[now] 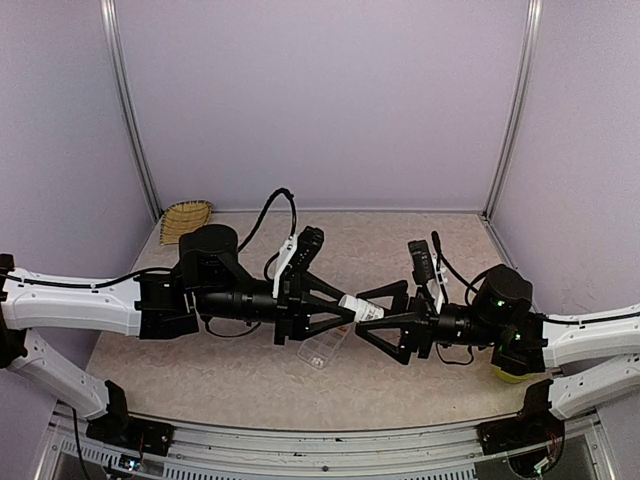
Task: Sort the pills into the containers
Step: Pass from the right arm to the left, then place the pill bottle at the center of the board.
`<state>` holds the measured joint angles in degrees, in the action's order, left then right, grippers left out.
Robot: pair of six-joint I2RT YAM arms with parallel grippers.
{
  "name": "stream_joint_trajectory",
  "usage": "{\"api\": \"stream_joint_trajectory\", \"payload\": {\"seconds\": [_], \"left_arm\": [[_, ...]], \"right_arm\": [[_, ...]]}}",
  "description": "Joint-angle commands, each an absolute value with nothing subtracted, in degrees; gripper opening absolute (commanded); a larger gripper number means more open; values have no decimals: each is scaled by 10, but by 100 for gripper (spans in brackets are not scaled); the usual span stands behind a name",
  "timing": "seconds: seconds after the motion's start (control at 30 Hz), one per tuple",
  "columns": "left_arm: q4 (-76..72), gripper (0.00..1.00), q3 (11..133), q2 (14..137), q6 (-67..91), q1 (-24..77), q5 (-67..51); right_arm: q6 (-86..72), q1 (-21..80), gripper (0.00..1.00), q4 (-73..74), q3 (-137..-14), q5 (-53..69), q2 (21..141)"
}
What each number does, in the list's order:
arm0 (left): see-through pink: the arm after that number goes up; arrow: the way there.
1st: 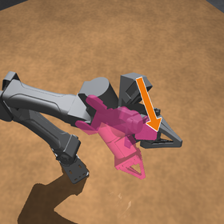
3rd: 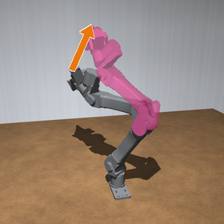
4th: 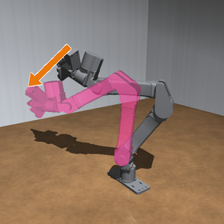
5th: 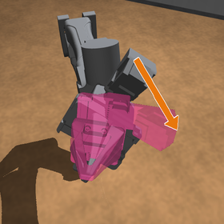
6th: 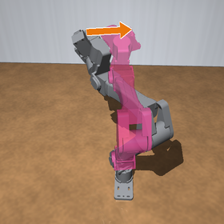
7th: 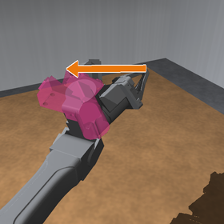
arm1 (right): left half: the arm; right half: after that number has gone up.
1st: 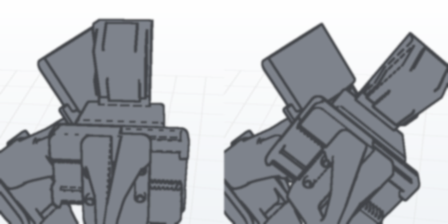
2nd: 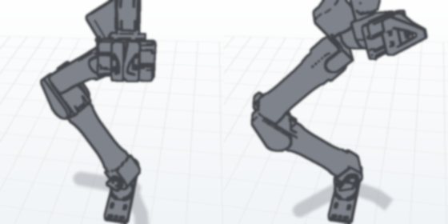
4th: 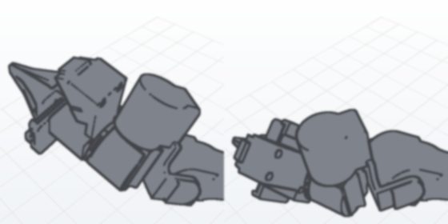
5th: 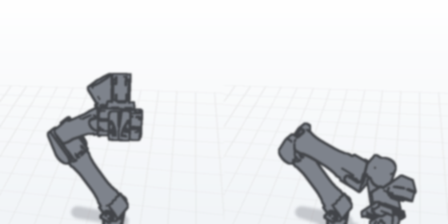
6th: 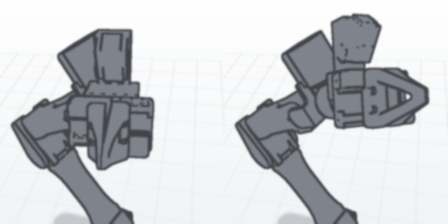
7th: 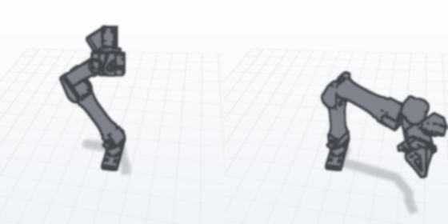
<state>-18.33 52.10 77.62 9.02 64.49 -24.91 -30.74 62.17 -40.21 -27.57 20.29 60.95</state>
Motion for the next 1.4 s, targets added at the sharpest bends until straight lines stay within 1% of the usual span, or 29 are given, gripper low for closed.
{"api": "stream_joint_trajectory", "payload": {"seconds": [0.0, 0.17, 0.5, 0.9, 1.37], "left_arm": [[-178, 15, 530, 768, 90, 642, -227], [-151, 15, 531, 763, 88, 634, -190], [-115, 16, 520, 762, 116, 599, -122], [-89, 17, 493, 753, 155, 547, -41], [-58, 17, 476, 739, 177, 505, 10]], "right_arm": [[-303, 616, 95, -395, -279, 182, 602], [-303, 614, 100, -373, -272, 139, 581], [-319, 602, 100, -358, -243, 63, 545], [-329, 595, 100, -324, -242, 19, 560], [-340, 590, 100, -317, -232, 6, 554]]}}
